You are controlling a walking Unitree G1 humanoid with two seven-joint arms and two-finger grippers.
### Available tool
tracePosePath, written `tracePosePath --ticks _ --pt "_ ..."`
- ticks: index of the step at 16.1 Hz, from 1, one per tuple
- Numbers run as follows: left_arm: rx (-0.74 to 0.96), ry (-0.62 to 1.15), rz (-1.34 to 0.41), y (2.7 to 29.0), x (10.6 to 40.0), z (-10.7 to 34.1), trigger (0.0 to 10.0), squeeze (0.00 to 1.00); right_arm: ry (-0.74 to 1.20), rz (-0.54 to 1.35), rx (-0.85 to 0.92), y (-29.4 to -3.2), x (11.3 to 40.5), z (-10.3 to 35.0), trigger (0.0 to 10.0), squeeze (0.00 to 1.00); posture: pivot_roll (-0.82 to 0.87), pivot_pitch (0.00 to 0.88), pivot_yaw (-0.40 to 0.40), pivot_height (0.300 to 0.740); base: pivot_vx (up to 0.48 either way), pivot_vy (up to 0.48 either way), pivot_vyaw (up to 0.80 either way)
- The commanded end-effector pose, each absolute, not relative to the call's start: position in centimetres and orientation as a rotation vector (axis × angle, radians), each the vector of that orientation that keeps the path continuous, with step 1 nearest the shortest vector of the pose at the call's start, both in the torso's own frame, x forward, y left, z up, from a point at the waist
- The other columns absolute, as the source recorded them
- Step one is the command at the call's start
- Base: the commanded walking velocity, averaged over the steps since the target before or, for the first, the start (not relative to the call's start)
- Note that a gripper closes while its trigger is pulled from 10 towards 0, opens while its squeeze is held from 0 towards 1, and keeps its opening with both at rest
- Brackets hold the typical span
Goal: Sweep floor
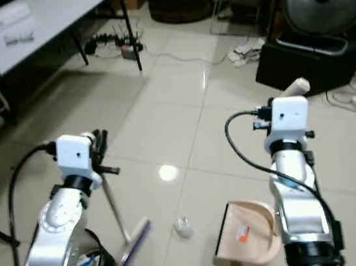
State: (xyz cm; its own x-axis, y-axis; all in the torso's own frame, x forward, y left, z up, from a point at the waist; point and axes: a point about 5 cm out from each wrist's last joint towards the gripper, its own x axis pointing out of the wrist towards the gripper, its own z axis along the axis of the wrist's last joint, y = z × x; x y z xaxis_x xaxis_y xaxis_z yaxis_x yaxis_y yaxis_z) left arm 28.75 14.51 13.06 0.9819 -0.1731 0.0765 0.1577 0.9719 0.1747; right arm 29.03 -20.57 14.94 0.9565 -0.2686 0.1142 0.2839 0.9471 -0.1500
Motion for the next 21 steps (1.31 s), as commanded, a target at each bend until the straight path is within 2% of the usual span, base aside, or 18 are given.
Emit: tracePosePath --ticks 1,3,8,17,21 --pt "0.186 -0.119 -0.161 14.7 28.9 13.7 10.0 0.0 -0.124 -0.268 -0.135 -20.0 29.2 15.7 10.0 0.0 -0.02 0.07 0.043 0.74 0.349 0.0 0.0" --pt "0.185 -0.119 -0.164 14.6 28.9 13.7 10.0 0.0 -0.104 -0.274 -0.087 -20.2 29.2 15.4 10.0 0.0 -0.02 0.071 0.045 0.74 0.351 0.0 0.0" --pt "0.183 -0.119 -0.168 14.5 29.0 13.8 10.0 0.0 -0.096 -0.285 -0.102 -20.3 29.1 15.4 10.0 0.0 -0.02 0.074 0.047 0.74 0.353 0.0 -0.73" --pt "0.177 -0.097 -0.168 14.5 29.0 13.5 10.0 0.0 -0.104 -0.267 -0.129 -20.0 29.0 15.0 10.0 0.0 -0.01 0.087 0.051 0.74 0.348 0.0 0.0" --pt "0.183 -0.104 -0.122 14.4 29.2 13.0 10.0 0.0 -0.134 -0.215 -0.185 -19.9 29.3 14.3 10.0 0.0 0.0 0.121 0.049 0.74 0.0 0.0 0.0"
